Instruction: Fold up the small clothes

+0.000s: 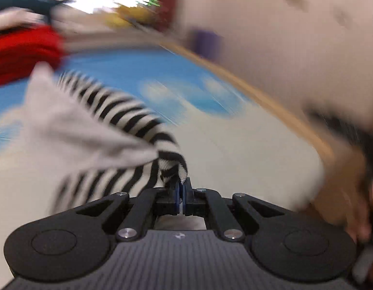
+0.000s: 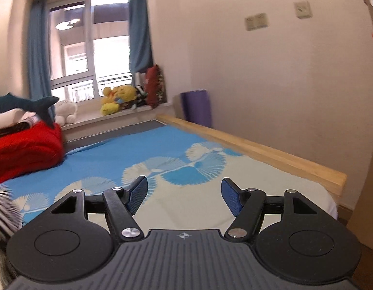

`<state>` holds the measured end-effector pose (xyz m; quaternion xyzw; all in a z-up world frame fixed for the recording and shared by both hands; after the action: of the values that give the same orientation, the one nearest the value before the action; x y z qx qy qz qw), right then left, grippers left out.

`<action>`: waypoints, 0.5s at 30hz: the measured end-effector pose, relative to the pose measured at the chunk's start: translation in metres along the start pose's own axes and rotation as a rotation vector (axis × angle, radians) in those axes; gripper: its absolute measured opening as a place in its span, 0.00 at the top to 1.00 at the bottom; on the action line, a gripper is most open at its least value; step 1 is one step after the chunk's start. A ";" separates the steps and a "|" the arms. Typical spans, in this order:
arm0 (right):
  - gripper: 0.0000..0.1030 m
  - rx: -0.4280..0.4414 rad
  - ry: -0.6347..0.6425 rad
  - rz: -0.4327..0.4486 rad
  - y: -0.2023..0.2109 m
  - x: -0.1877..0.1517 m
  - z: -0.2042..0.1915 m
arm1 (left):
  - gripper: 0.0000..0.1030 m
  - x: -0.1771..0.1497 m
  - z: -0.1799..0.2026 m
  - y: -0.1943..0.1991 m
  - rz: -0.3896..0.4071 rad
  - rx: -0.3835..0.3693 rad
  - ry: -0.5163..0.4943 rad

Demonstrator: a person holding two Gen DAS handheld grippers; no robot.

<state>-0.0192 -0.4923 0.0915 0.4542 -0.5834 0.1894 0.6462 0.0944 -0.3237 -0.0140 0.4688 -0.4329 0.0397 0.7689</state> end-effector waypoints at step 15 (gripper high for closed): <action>0.30 0.418 -0.098 -0.641 -0.082 -0.083 -0.038 | 0.68 -0.058 -0.093 0.025 -0.124 0.073 0.078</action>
<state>0.0461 -0.4800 -0.0114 0.7441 -0.3908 0.0707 0.5372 0.1051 -0.2196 -0.0542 0.5207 -0.3710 0.0259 0.7685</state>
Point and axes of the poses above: each gripper's, at about its wrist camera, not at the fingertips, and y roughly against the way its jaws point, z to its right, x to its top, the point moved 5 cm from there along -y, roughly the way its jaws point, and after that the axes turned 1 degree about y, right-handed, at the moved point
